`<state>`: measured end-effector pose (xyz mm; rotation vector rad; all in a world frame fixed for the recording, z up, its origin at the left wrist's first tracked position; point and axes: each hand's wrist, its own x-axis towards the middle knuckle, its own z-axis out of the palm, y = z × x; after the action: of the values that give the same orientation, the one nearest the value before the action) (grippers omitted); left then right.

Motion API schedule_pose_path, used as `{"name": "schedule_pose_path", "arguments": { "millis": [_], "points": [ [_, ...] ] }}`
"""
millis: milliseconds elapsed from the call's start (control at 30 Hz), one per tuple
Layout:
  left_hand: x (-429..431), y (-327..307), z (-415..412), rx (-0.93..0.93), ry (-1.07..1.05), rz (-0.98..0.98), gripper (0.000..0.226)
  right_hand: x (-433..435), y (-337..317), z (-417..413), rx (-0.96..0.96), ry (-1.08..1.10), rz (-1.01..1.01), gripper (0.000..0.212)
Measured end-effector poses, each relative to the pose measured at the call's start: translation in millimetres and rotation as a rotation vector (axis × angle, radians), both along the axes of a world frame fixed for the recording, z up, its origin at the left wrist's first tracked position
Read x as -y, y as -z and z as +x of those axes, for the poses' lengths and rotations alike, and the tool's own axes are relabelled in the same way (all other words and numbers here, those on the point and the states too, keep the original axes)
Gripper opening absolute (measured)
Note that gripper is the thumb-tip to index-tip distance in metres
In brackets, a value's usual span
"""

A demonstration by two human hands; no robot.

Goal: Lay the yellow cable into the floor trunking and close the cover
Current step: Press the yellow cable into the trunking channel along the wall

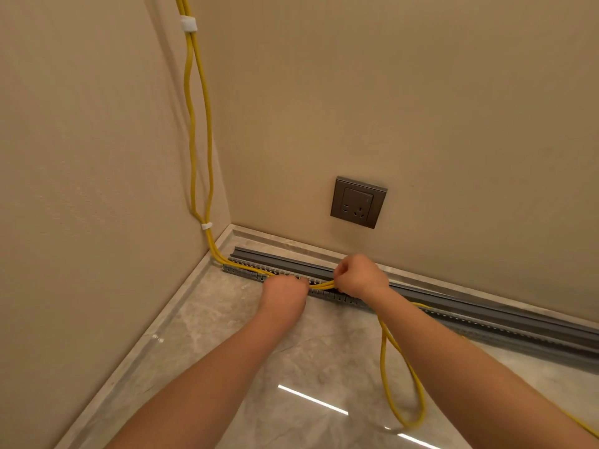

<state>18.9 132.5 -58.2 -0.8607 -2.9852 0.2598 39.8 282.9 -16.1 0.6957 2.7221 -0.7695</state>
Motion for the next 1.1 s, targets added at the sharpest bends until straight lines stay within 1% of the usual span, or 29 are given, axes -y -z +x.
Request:
{"name": "schedule_pose_path", "arguments": {
  "millis": [100,167,233,300,367,400,500,600,700,867,933,967,1033,1100],
  "points": [
    [0,1,-1,-0.010,0.002,0.033,0.026,3,3,3,-0.023,-0.131,0.200,0.013],
    [1,0,-3,-0.025,0.005,0.055,0.025,5,6,5,-0.035,-0.214,0.290,0.016],
    [2,-2,-6,-0.050,0.035,0.077,0.025,5,9,5,-0.053,-0.257,0.321,0.015],
    [-1,0,-4,-0.058,0.113,0.139,0.027,2,10,3,-0.056,-0.248,0.283,0.013],
    [-10,3,4,-0.016,0.180,0.217,0.027,-3,12,1,-0.044,-0.211,0.192,0.012],
    [-16,6,8,0.019,0.175,0.258,0.026,-5,14,0,-0.038,-0.195,0.141,0.015],
    [-26,11,10,0.086,0.082,0.348,0.028,-12,21,4,-0.046,-0.172,-0.011,0.016],
    [-28,11,7,0.073,0.086,0.272,0.026,-15,26,8,-0.110,-0.124,-0.121,0.020],
    [-33,4,8,0.065,0.086,0.211,0.024,-16,26,11,-0.158,0.080,-0.269,0.026],
    [-42,-6,5,0.083,0.079,0.121,0.026,-19,20,32,-0.189,0.344,-0.457,0.020],
    [-44,-8,6,0.086,0.071,0.097,0.026,-19,19,45,-0.208,0.459,-0.598,0.015],
    [-45,-8,7,0.087,0.068,0.086,0.025,-19,18,51,-0.215,0.519,-0.682,0.017],
    [-46,-9,8,0.085,0.064,0.069,0.024,-16,15,61,-0.202,0.616,-0.845,0.026],
    [-47,-10,9,0.074,0.066,0.057,0.023,-12,11,68,-0.126,0.663,-1.032,0.033]
  ]
}}
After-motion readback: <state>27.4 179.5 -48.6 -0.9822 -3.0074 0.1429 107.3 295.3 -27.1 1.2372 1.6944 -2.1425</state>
